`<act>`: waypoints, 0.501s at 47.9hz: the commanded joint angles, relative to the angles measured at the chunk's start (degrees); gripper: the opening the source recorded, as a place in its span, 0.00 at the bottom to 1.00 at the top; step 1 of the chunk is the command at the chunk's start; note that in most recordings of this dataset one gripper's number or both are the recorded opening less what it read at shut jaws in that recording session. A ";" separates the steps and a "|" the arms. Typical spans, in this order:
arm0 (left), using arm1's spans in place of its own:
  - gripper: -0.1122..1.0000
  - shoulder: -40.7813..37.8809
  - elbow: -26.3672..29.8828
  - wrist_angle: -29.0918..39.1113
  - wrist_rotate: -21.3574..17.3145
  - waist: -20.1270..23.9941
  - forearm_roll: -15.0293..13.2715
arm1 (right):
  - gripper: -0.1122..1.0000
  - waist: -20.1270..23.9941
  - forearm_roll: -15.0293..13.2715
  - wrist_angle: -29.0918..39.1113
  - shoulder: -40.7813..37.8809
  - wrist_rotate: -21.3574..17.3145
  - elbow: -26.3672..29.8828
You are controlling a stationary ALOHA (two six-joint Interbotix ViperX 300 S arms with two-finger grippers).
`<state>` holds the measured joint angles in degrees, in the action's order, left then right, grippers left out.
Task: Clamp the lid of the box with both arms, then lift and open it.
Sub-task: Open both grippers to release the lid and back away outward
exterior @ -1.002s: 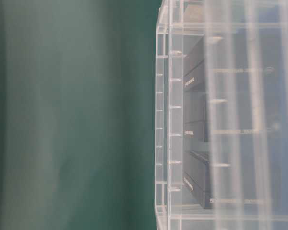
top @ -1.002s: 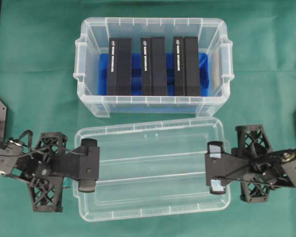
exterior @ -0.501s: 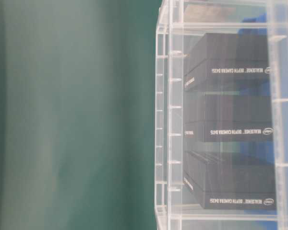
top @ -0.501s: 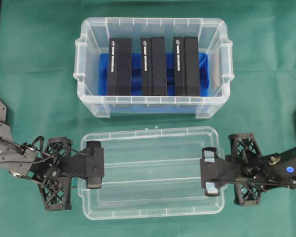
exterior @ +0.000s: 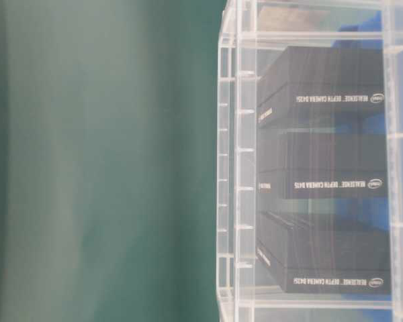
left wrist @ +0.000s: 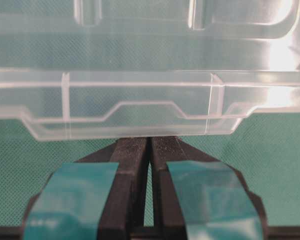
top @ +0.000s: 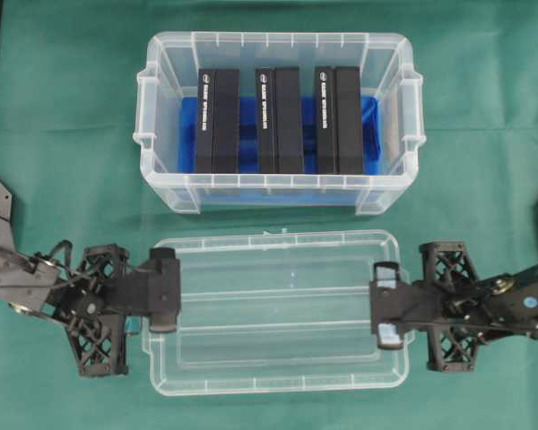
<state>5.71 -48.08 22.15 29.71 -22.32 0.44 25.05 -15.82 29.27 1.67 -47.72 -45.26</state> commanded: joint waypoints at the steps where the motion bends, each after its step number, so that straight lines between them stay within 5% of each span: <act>1: 0.11 2.81 0.00 -1.93 1.85 0.88 0.18 | 0.10 0.26 0.18 -1.49 2.90 -1.32 -0.26; 24: 0.11 10.20 -7.38 -1.93 10.02 -0.88 0.18 | 0.10 4.57 0.09 0.09 9.40 -8.44 -6.77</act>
<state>14.41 -55.63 20.48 39.64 -22.76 0.53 29.00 -15.64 28.92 9.40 -55.99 -52.21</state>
